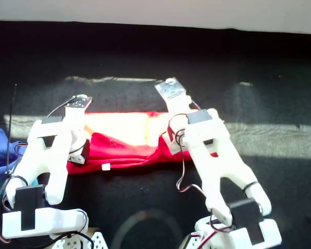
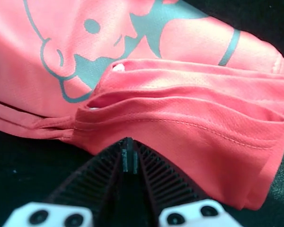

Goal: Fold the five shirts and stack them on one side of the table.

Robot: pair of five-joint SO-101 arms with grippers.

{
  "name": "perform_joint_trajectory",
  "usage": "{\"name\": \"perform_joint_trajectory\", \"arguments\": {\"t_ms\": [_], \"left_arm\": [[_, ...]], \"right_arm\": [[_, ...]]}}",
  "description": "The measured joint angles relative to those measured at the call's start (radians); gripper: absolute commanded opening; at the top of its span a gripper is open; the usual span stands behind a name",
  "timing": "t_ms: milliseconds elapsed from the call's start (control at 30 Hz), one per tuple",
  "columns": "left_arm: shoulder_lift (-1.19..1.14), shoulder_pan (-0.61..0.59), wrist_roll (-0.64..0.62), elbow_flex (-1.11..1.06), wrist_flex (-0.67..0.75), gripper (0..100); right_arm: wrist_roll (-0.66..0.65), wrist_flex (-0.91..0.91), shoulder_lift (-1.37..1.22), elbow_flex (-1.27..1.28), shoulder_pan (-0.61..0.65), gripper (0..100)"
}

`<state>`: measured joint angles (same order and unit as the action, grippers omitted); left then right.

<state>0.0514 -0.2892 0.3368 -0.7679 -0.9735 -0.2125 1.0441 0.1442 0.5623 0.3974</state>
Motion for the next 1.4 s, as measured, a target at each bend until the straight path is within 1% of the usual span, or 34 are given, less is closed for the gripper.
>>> {"name": "perform_joint_trajectory", "arguments": {"t_ms": [67,200,367,667,833,967,1033,1133,1200,1300,1400], "left_arm": [[0.000,0.000,0.000,0.000,0.000,1],[0.000,0.000,0.000,0.000,0.000,1],[0.000,0.000,0.000,0.000,0.000,1],[0.000,0.000,0.000,0.000,0.000,1],[0.012,0.000,-0.006,0.000,-0.003,1],[0.101,-0.005,-0.063,-0.002,-0.071,1],[0.181,-0.011,-0.074,-0.002,-0.135,1],[0.315,-0.014,-0.077,0.017,-0.227,1],[0.394,-0.014,-0.077,0.041,-0.298,3],[0.468,-0.014,-0.094,0.072,-0.364,15],[0.480,-0.014,-0.143,0.091,-0.367,26]], "right_arm": [[0.000,-0.041,-0.051,0.000,0.000,0.7],[0.000,-0.057,-0.091,-0.051,0.000,0.7],[0.000,-0.009,-0.091,-0.149,0.000,0.7],[0.000,0.005,-0.091,-0.157,0.000,0.7],[0.000,0.112,-0.064,-0.196,-0.003,0.7],[0.000,0.172,0.035,-0.203,-0.014,1.3],[0.000,0.184,0.089,-0.203,-0.029,4.5],[0.000,0.227,0.143,-0.203,-0.063,16.5],[0.000,0.270,0.150,-0.204,-0.086,22.8],[0.000,0.328,0.152,-0.204,-0.127,23.4],[0.000,0.362,0.152,-0.204,-0.176,23.4]]}}
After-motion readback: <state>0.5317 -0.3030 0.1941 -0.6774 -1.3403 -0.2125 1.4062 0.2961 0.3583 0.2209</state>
